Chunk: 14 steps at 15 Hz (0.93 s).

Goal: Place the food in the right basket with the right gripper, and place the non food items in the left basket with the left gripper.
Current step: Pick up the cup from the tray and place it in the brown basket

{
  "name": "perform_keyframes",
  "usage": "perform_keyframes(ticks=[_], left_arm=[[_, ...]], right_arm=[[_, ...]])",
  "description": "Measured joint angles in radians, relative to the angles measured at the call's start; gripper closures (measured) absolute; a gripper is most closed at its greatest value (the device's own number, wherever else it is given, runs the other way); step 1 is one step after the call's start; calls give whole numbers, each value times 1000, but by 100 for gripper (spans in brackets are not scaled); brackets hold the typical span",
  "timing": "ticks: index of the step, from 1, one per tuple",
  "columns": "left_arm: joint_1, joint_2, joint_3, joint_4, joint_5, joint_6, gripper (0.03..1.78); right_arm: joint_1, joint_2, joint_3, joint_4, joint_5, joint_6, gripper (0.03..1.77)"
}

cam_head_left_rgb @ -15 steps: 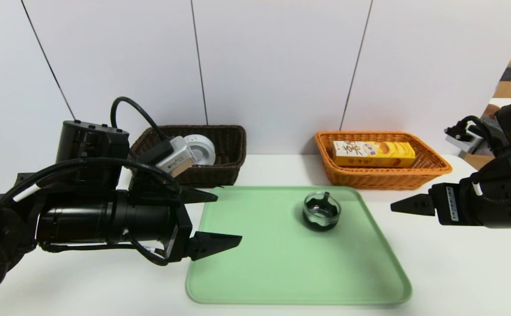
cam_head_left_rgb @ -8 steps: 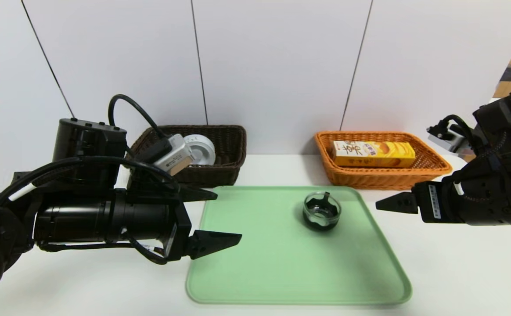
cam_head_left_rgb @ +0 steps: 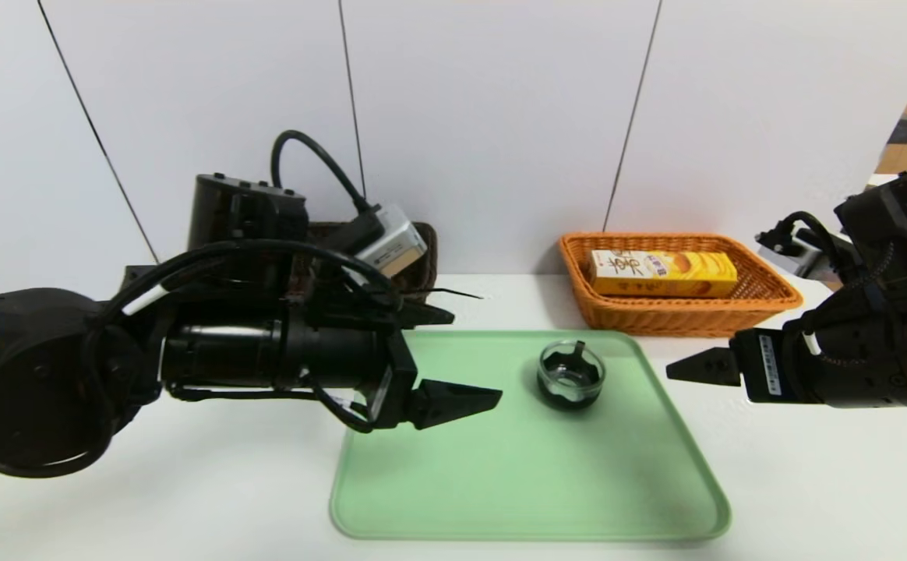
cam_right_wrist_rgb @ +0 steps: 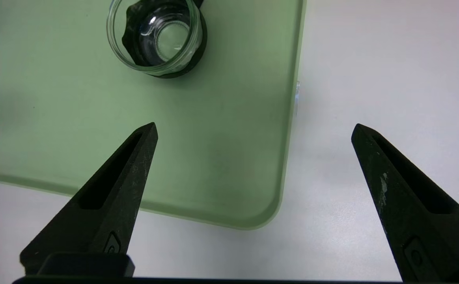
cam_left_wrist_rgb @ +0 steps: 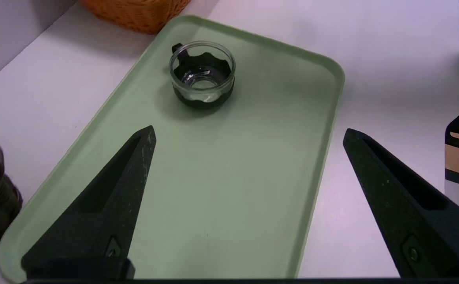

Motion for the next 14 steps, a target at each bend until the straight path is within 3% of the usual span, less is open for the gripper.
perform_keyframes(ticks=[2,6,9,14], left_arm=[[-22,63,-57,3,-9,61,12],[-48,185,-156,22,-91,236,12],[-54,269,-236,76,-104,386,12],[-79,382,-372,123,-101,454,12]], right_arm=[[13,-6,12,0,0,23,10],[17,-24,47,0,0,31,10],[17,-46,77,1,0,47,10],[16,-84,117,1,-30,86,10]])
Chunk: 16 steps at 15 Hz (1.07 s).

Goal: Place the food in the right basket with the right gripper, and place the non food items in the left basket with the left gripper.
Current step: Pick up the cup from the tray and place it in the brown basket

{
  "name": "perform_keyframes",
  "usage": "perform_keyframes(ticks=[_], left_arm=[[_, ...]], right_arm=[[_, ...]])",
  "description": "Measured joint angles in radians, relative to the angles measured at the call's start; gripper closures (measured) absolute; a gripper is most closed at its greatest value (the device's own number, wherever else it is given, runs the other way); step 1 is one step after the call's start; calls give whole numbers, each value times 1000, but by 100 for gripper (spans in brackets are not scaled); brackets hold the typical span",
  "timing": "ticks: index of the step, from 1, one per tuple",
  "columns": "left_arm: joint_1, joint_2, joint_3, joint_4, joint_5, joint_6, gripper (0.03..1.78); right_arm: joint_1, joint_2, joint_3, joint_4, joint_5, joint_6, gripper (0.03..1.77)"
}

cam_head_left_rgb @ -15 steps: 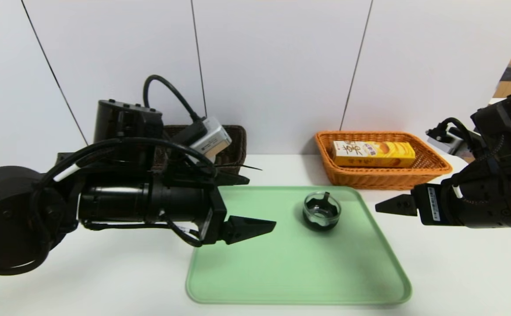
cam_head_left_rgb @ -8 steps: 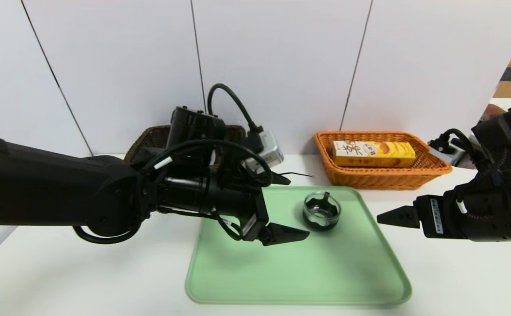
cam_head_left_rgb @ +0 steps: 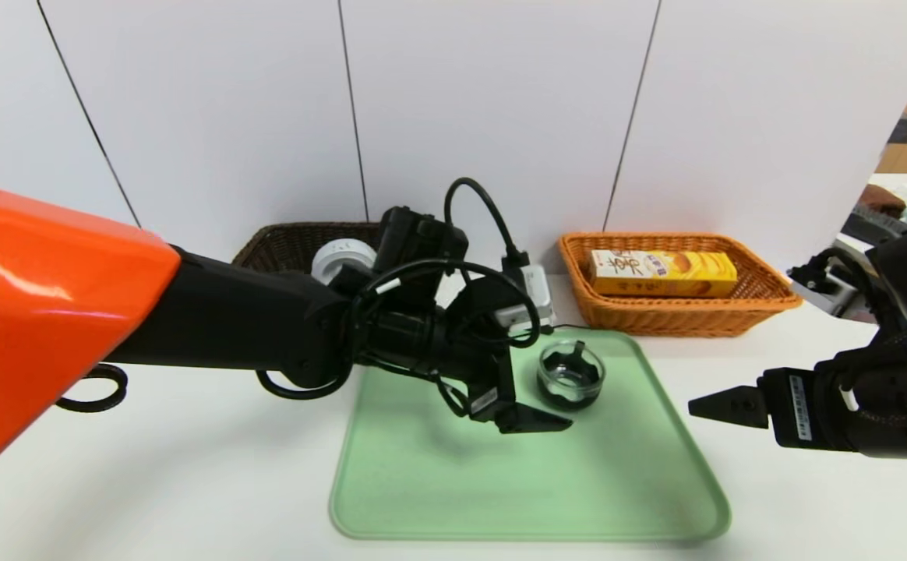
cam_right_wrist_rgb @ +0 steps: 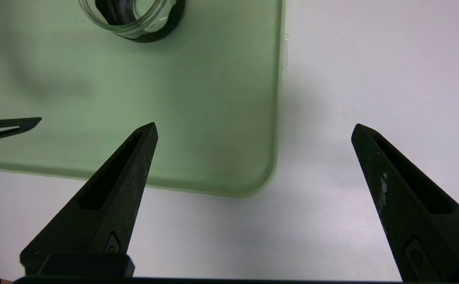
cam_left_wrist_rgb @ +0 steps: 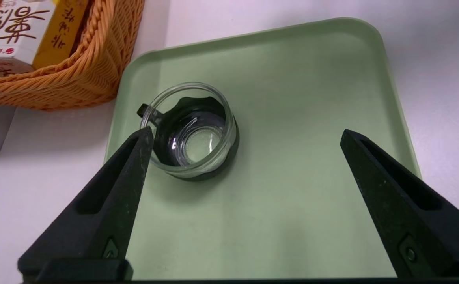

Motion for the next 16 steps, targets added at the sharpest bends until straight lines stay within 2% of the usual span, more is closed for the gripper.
perform_keyframes(ticks=[4,11,13,16], left_arm=[[-19,55,-145,136,4,2,12],[-35,163,-455,514,10,14,12],[-35,195,-519,600,34,49,12],[-40,234,-589,661,72,95,12]], right_arm=[[-6,-29,26,4,-9,11,10],[-14,-45,62,0,-20,13,10],[-19,-54,77,-1,-20,14,10],[-23,-65,86,-1,-20,14,10]])
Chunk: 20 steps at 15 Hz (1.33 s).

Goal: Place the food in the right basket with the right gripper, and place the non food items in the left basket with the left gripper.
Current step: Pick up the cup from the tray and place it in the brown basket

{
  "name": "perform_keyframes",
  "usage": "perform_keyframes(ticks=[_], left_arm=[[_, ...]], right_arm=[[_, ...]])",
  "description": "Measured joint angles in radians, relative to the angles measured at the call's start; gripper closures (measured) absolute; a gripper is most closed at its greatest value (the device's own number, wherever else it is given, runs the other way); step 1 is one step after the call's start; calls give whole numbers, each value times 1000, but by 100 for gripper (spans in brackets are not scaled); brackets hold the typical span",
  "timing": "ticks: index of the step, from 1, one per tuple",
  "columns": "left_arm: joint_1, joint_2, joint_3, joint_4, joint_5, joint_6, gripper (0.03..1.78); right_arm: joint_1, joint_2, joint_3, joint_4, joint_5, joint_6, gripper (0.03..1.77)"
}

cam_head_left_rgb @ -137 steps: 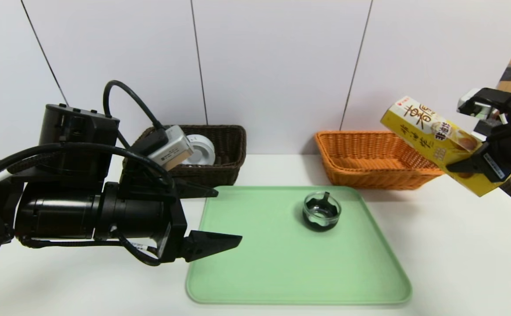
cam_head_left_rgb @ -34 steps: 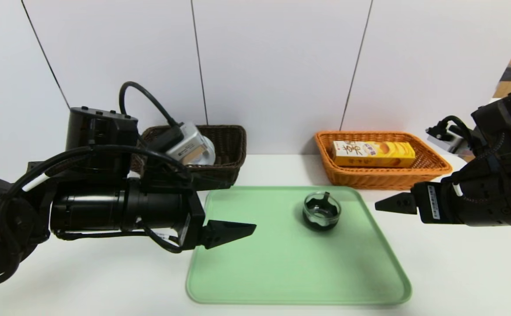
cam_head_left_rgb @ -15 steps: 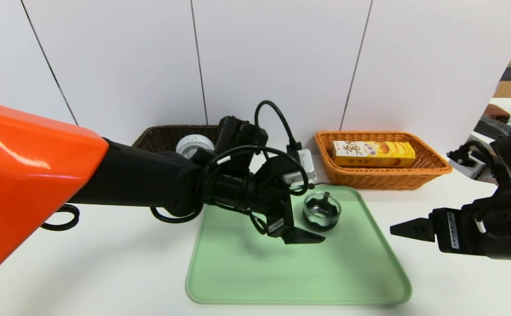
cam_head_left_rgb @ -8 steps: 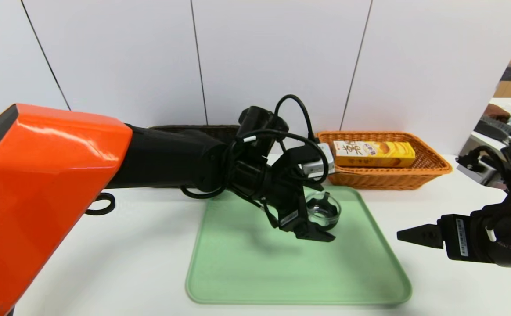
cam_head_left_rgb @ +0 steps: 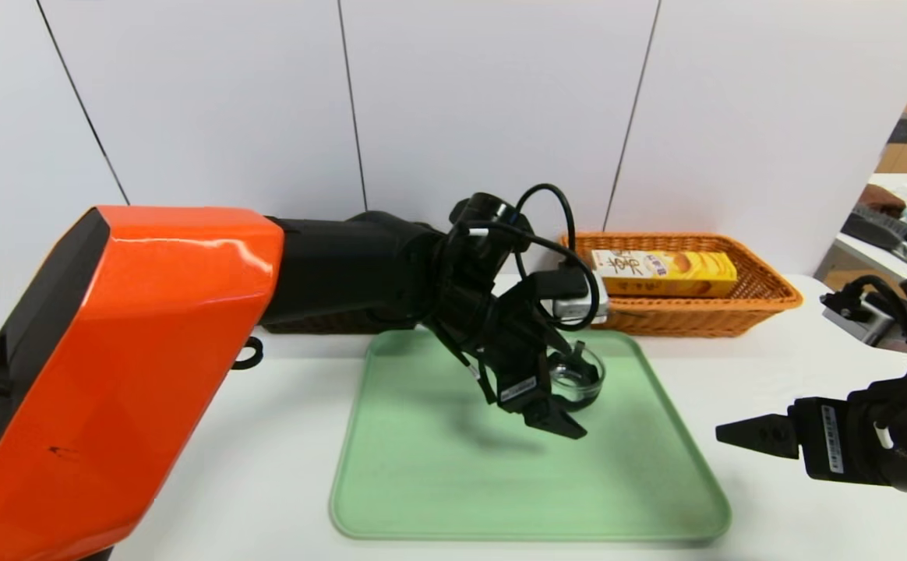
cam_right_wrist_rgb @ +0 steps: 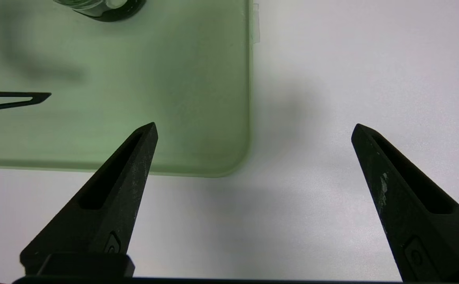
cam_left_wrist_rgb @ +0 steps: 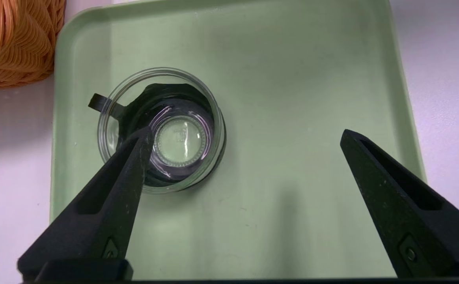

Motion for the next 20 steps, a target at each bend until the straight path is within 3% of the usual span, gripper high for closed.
perform_keyframes(ticks=[6,20], left_arm=[[-6,48,-22,2,33,81,12],[-13,84,-24,10,39,126,12]], right_arm=[[-1,-15,16,0,2,1,10],[-2,-14,29,-1,3,4,10]])
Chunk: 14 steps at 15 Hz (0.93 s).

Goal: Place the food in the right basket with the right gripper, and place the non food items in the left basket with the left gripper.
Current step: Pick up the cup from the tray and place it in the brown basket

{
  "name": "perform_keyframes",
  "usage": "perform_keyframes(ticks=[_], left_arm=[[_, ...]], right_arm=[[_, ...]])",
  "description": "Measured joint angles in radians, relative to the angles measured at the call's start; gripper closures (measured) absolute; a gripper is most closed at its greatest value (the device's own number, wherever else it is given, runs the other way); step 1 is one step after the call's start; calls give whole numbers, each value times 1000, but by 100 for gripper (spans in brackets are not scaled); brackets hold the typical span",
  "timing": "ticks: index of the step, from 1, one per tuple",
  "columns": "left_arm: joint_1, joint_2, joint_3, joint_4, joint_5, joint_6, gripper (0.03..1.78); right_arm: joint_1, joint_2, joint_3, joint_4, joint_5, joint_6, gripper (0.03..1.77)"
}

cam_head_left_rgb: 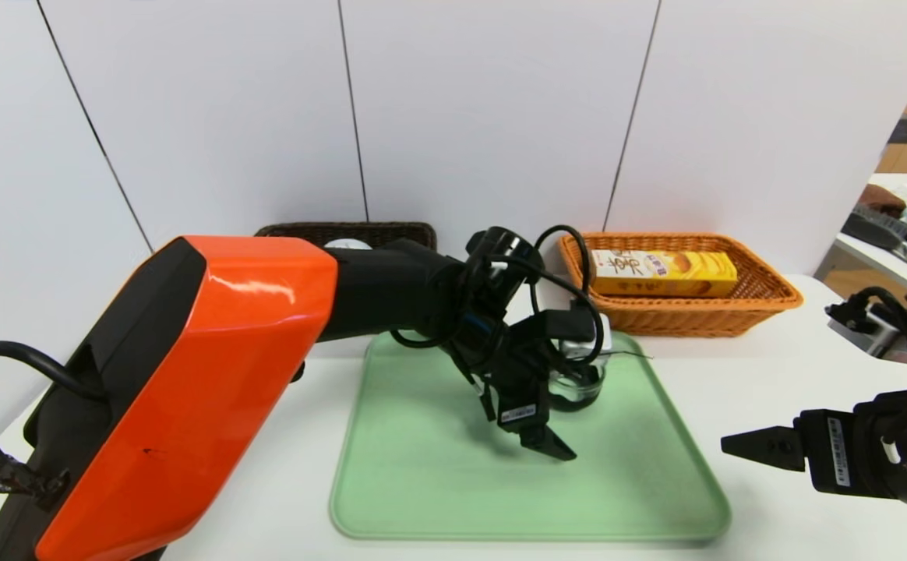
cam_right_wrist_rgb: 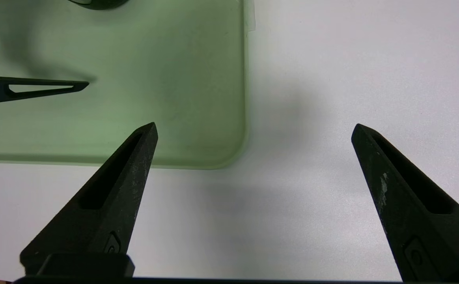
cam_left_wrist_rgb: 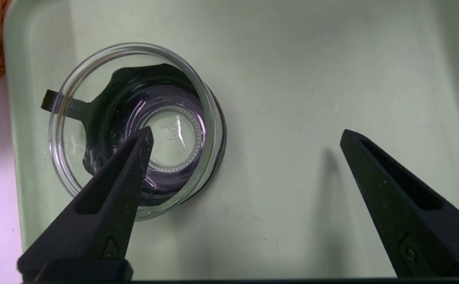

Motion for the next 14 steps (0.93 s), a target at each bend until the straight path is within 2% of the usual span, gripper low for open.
perform_keyframes(ticks=[6,14], left_arm=[[0,6,0,10,32,10,12],[0,6,-5,3,34,0,12]], right_arm=[[0,6,0,-1,0,2,10],[1,11,-5,-1,0,0,10]])
